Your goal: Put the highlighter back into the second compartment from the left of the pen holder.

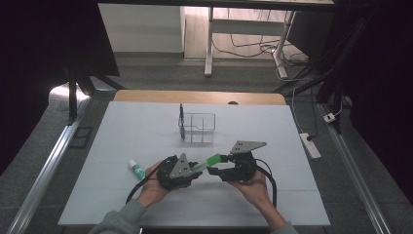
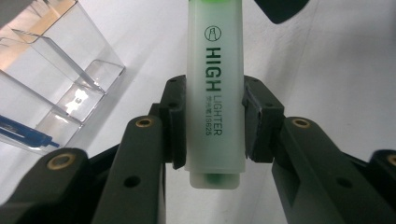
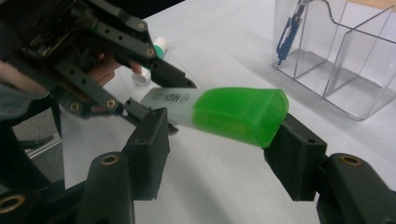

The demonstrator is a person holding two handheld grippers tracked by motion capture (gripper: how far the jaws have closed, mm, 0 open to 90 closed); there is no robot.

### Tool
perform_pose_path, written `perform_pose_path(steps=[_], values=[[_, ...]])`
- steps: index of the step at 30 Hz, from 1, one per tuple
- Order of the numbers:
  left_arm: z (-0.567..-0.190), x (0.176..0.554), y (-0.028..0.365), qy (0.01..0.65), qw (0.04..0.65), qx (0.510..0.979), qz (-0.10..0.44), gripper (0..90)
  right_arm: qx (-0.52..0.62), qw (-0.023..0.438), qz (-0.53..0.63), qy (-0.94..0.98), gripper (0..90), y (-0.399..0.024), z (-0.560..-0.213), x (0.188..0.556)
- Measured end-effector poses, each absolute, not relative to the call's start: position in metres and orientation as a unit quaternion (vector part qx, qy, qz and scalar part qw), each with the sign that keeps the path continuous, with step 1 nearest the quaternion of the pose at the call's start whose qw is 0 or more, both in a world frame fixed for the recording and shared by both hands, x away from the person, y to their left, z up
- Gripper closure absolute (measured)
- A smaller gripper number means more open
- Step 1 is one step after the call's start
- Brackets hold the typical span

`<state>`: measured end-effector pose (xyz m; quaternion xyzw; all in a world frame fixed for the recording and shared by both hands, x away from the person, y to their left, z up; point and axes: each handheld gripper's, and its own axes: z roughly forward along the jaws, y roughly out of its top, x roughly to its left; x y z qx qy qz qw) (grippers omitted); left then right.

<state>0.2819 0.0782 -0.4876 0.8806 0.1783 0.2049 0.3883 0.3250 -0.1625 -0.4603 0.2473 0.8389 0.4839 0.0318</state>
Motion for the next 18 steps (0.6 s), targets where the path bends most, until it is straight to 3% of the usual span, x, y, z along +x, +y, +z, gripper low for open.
perform_pose_path(steps=[10,18], values=[[-0.493,0.277,0.065,0.167,0.36,0.888,0.233,64.4,0.275,0.013,0.497,0.823,52.1,-0.164,-0.462,0.327],[-0.494,0.278,0.064,0.172,0.357,0.89,0.228,64.3,0.268,-0.021,0.516,0.814,65.9,-0.165,-0.459,0.328]])
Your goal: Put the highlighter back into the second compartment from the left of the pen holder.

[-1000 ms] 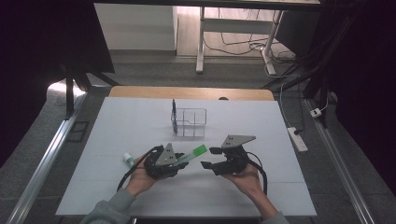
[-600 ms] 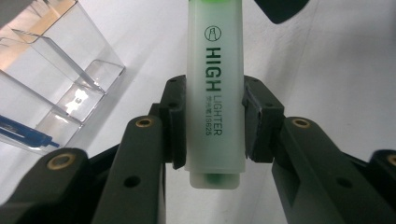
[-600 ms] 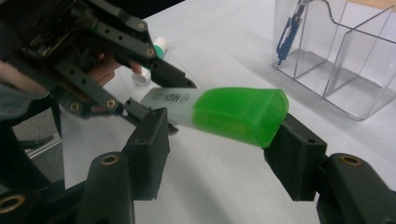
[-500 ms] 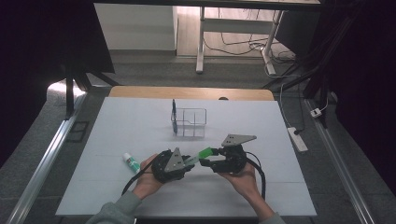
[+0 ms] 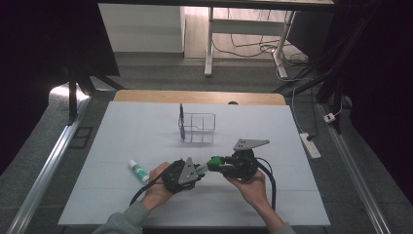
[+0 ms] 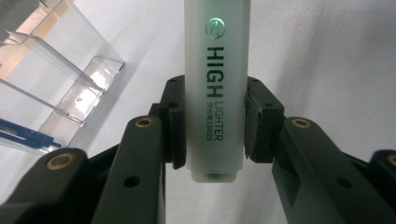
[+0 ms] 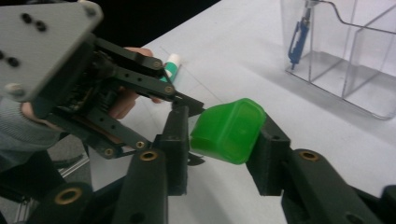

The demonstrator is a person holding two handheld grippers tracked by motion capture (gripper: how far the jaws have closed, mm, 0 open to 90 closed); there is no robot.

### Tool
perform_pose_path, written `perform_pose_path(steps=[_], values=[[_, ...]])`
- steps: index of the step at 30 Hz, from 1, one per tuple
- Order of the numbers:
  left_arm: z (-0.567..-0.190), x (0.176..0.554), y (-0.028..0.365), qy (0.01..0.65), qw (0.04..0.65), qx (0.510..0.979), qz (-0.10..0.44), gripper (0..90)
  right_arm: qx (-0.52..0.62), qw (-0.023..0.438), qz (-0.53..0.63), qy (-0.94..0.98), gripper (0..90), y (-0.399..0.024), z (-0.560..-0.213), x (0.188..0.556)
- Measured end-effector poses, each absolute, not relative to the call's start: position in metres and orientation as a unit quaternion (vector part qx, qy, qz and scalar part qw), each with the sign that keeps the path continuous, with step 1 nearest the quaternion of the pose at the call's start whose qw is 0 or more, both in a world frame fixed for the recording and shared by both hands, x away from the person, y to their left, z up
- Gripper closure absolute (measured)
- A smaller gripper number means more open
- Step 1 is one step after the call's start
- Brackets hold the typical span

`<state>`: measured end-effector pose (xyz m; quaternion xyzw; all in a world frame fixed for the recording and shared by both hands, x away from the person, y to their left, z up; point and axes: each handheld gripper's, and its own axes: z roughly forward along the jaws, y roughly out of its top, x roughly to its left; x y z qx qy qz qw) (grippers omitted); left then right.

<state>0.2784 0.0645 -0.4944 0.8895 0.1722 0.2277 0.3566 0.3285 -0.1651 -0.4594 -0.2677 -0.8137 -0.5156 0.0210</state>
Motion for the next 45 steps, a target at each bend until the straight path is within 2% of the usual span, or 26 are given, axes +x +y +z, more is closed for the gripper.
perform_pose_path(steps=[13,18,27,38,45], values=[[-0.496,0.284,0.069,0.19,0.379,0.883,0.2,62.4,-0.235,0.006,-0.517,-0.823,74.5,-0.161,-0.455,0.322],[-0.496,0.285,0.07,0.193,0.382,0.883,0.195,61.6,-0.232,0.0,-0.519,-0.823,74.7,-0.161,-0.455,0.321],[-0.495,0.286,0.075,0.204,0.385,0.88,0.191,53.5,-0.235,-0.014,-0.523,-0.819,74.8,-0.166,-0.452,0.321],[-0.49,0.285,0.092,0.234,0.398,0.87,0.17,45.0,-0.242,-0.034,-0.524,-0.816,74.8,-0.175,-0.449,0.323],[-0.489,0.278,0.109,0.246,0.395,0.869,0.169,43.5,-0.246,-0.049,-0.525,-0.813,74.8,-0.181,-0.446,0.323]])
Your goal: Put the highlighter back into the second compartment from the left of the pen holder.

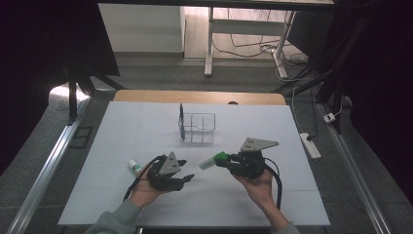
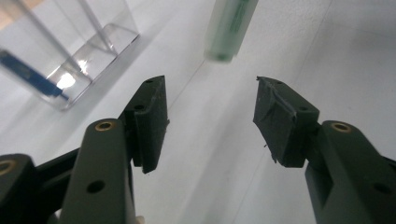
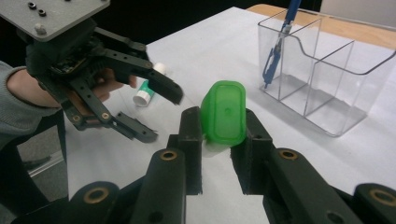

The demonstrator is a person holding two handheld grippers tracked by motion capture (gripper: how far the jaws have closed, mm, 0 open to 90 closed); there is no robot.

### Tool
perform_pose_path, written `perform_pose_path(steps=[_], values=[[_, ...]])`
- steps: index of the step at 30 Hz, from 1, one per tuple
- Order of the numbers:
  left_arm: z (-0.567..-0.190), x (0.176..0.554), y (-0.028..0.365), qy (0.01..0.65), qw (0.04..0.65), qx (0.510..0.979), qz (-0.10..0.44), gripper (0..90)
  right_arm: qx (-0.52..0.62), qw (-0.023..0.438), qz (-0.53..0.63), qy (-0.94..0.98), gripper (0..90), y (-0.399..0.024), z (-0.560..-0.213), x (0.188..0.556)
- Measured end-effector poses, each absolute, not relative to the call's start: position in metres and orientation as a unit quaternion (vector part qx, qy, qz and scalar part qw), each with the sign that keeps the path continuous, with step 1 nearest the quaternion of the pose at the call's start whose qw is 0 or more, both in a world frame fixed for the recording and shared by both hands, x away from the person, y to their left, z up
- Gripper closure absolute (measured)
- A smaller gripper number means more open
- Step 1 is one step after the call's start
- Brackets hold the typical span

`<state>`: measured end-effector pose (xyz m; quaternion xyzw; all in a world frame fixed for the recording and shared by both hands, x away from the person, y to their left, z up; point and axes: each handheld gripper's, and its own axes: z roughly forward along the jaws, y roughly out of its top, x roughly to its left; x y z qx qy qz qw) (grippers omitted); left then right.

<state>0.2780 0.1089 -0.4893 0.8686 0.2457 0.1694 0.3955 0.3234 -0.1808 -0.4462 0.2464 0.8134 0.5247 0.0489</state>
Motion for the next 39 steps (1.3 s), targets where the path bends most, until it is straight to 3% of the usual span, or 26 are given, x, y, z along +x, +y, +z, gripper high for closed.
perform_pose_path(steps=[23,39], values=[[-0.5,0.239,0.179,0.317,0.408,0.839,0.17,40.5,0.254,0.078,0.525,0.809,74.7,-0.191,-0.436,0.323],[-0.504,0.232,0.203,0.345,0.41,0.825,0.18,39.7,0.255,0.085,0.521,0.81,74.7,-0.189,-0.435,0.328]])
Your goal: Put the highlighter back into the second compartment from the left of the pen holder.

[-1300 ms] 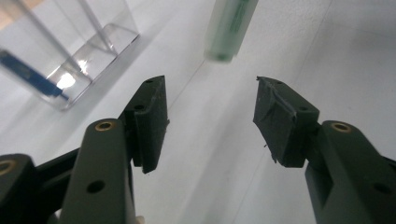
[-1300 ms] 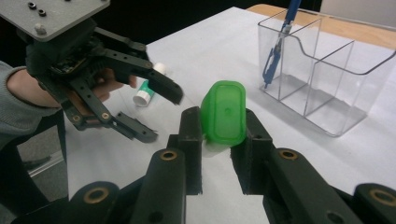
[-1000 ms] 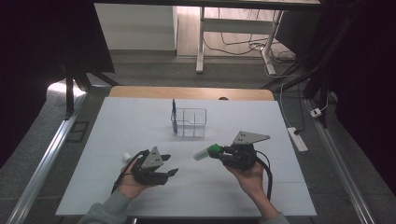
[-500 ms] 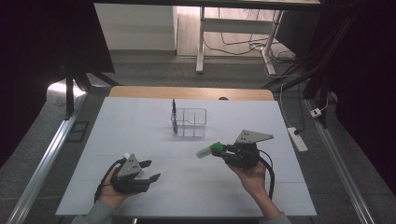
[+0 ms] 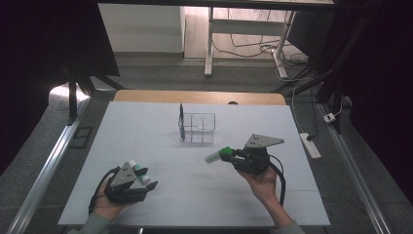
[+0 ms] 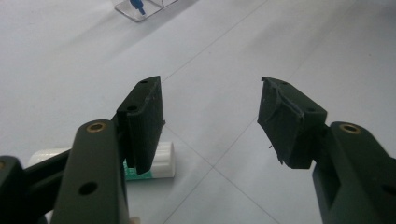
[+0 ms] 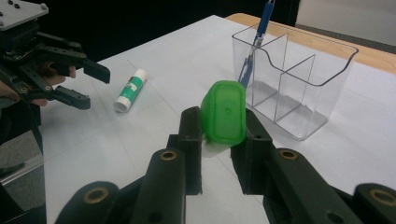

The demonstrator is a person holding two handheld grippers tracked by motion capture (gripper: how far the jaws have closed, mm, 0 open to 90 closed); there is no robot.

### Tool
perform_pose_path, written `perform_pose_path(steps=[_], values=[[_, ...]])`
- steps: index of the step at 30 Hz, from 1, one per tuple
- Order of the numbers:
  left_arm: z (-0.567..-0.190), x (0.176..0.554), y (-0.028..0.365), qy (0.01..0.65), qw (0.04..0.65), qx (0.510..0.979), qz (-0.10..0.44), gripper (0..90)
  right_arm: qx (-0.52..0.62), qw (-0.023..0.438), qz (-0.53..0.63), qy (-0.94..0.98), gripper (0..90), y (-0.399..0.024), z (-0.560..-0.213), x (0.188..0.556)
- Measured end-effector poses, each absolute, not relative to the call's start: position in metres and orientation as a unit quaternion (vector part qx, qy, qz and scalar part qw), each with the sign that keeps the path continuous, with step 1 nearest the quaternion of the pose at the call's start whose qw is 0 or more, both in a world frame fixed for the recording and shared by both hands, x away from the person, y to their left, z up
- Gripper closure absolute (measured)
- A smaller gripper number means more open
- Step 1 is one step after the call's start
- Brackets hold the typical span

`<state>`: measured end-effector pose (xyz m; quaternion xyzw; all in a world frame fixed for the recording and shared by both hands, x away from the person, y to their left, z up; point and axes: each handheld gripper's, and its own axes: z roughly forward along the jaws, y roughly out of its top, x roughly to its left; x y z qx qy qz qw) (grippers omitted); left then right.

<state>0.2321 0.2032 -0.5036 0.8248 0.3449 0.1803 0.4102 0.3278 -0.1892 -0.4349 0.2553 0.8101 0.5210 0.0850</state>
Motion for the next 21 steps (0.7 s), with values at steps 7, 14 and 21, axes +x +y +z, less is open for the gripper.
perform_pose_path(steps=[7,14,21], values=[[-0.505,0.233,0.207,0.348,0.41,0.824,0.178,39.2,0.253,0.091,0.53,0.804,74.7,-0.182,-0.425,0.336],[-0.505,0.233,0.208,0.348,0.414,0.822,0.177,39.2,0.246,0.098,0.528,0.807,74.7,-0.165,-0.409,0.351],[-0.505,0.234,0.207,0.345,0.413,0.824,0.175,39.1,0.249,0.106,0.524,0.808,74.7,-0.159,-0.405,0.36]])
